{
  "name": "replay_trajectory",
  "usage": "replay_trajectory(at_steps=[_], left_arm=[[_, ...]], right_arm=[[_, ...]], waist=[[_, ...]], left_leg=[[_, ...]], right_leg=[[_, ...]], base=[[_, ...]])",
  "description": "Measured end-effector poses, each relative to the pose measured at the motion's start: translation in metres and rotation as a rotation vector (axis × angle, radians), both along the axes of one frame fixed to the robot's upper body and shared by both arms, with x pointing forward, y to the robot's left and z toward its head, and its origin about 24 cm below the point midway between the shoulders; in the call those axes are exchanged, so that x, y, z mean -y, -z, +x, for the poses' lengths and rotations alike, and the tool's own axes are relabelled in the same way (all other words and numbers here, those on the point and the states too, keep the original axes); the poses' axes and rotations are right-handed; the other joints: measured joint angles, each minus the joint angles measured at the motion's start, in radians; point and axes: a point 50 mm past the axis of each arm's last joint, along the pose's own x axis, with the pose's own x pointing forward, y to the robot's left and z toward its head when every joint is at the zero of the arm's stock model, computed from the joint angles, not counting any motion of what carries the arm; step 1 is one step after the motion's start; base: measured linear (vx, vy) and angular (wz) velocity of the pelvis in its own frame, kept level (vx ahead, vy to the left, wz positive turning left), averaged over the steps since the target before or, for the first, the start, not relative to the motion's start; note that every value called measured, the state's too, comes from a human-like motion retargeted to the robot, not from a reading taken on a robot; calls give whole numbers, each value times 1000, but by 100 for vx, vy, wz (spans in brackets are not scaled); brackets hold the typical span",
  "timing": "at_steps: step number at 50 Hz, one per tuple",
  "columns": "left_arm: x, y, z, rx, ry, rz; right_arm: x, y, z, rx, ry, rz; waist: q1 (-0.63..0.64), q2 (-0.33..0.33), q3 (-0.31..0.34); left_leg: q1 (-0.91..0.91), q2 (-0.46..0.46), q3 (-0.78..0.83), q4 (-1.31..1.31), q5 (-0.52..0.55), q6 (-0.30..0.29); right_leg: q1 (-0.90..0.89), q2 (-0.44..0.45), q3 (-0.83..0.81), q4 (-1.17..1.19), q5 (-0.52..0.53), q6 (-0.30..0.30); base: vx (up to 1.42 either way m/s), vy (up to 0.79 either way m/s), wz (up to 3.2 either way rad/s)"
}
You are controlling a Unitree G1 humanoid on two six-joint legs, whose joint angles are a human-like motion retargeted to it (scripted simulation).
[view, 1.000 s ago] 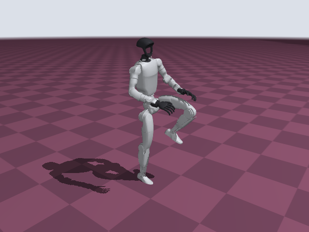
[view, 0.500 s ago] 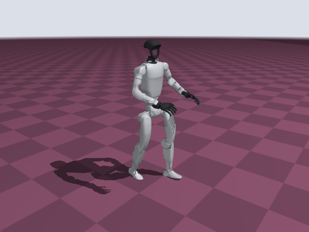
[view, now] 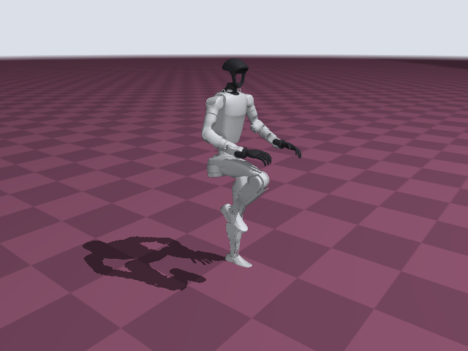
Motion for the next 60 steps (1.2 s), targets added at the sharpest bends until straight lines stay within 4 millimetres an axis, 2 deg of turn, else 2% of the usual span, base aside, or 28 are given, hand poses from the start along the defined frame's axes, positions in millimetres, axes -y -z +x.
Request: replay_trajectory(at_steps=[2,4,10,15,17,18,20,23,25,28,31,32,33,35,37,40,45,48,50,52,55,56,57,58,60], left_arm=[[3,-1,1,5,11,-8],[6,0,1,-4,23,-8],[14,-4,5,-7,44,-35],[21,-5,2,2,65,-100],[22,-7,1,9,85,-137],[24,-4,-3,4,96,-150],[29,2,-18,25,142,-167],[22,-7,-14,76,144,-171],[14,-9,-11,81,118,-171],[5,-7,-10,50,70,-194],[1,-12,-8,26,70,-179],[1,-16,-6,33,74,-160],[-2,-22,-4,55,71,-125],[2,-33,3,73,89,-85],[0,-46,7,133,82,-94],[4,-56,11,173,82,-113],[8,-56,10,198,80,-99],[8,-30,4,110,67,-85],[12,-7,-2,37,50,-115],[11,9,-11,17,17,-107],[13,6,-14,70,10,-150],[11,2,-14,75,20,-146],[11,-1,-13,73,35,-141],[13,-2,-12,57,60,-133],[11,-3,-14,48,53,-142]], right_arm=[[-2,-8,1,55,0,28],[-2,-9,1,35,-4,63],[-4,11,-2,-172,-17,63],[-2,24,-11,-230,-1,88],[3,24,-14,-233,17,107],[6,25,-18,-223,32,120],[1,35,-36,-253,5,194],[6,25,-29,-221,-13,219],[7,19,-20,-197,-20,212],[11,13,-11,-198,-17,181],[15,9,-5,-232,-7,181],[19,7,-4,-228,12,185],[27,2,-4,-194,52,186],[37,3,-3,-213,110,182],[47,-2,-6,-172,136,195],[54,1,-7,-212,159,203],[56,1,-6,-262,153,217],[53,2,-6,-276,138,203],[46,12,-5,-340,127,147],[40,14,-6,-339,106,135],[34,16,-7,-342,90,144],[35,13,-7,-321,87,162],[35,11,-7,-315,83,175],[36,11,-6,-337,79,178],[37,14,-10,-325,93,176]], waist=[[-24,5,32],[-30,1,35],[17,-33,-31],[26,-78,-107],[-2,-80,-106],[-14,-101,-115],[-47,-123,-105],[-5,-144,-61],[55,-121,-46],[91,-96,-30],[73,-103,-38],[63,-106,-44],[54,-102,-41],[59,-120,-58],[69,-115,-39],[100,-138,-31],[130,-215,-6],[132,-242,25],[76,-240,52],[77,-250,75],[93,-266,99],[120,-260,103],[138,-260,99],[139,-272,76],[145,-245,74]], left_leg=[[28,4,-22,0,-5,-1],[40,2,-31,0,-14,3],[29,-31,-26,0,-58,17],[1,-85,-57,0,-98,8],[24,-95,-96,0,-116,-9],[43,-130,-109,0,-134,-28],[109,-149,-157,19,-175,-40],[185,-188,-118,45,-211,-22],[196,-155,-28,111,-236,-30],[137,-125,56,354,-223,-24],[-65,-131,51,783,-151,-9],[-149,-136,39,932,-133,-18],[-228,-131,30,1080,-129,-52],[-394,-151,18,1321,-202,-2],[-521,-118,37,1546,-266,-28],[-746,-103,60,1828,-355,-4],[-1156,-98,114,2198,-425,-3],[-1371,-88,129,2346,-453,-31],[-1472,-137,151,2382,-472,2],[-1522,-128,160,2387,-485,-14],[-1519,-97,173,2333,-480,-16],[-1501,-66,149,2313,-469,-46],[-1487,-46,136,2286,-463,-54],[-1480,-48,146,2247,-465,-18],[-1383,-33,135,2159,-436,-43]], right_leg=[[6,-19,-3,-24,-25,2],[26,-26,4,-78,-44,0],[220,-51,30,-436,-102,0],[557,-71,43,-1060,-80,81],[800,-94,-22,-1429,-49,121],[901,-124,-40,-1568,-63,157],[1178,-119,-111,-1911,3,221],[1360,-78,-50,-2169,170,293],[1413,4,2,-2277,286,299],[1462,52,73,-2306,304,299],[1490,4,116,-2281,268,299],[1497,-16,121,-2270,253,299],[1510,-30,122,-2254,234,299],[1510,-64,128,-2243,211,299],[1551,-79,133,-2229,183,299],[1569,-113,156,-2225,173,298],[1559,-191,191,-2179,142,298],[1588,-206,198,-2174,141,299],[1719,-215,148,-2329,232,299],[1756,-222,161,-2334,234,299],[1772,-240,191,-2289,199,299],[1749,-225,219,-2230,164,299],[1725,-219,239,-2182,130,299],[1699,-228,241,-2157,97,299],[1736,-212,254,-2176,108,298]], base=[[23,-1,66],[24,-2,32],[26,-3,-5],[32,-5,38],[46,-4,94],[58,-7,102],[57,-13,94],[45,-25,-71],[38,-47,-200],[38,-33,-153],[37,3,-41],[36,10,18],[34,5,18],[31,-2,11],[32,-2,-10],[24,-4,-29],[21,-1,-22],[23,0,-13],[25,8,41],[27,5,-38],[26,2,-74],[27,-1,-102],[25,-1,-80],[26,5,-39],[31,11,-31]])
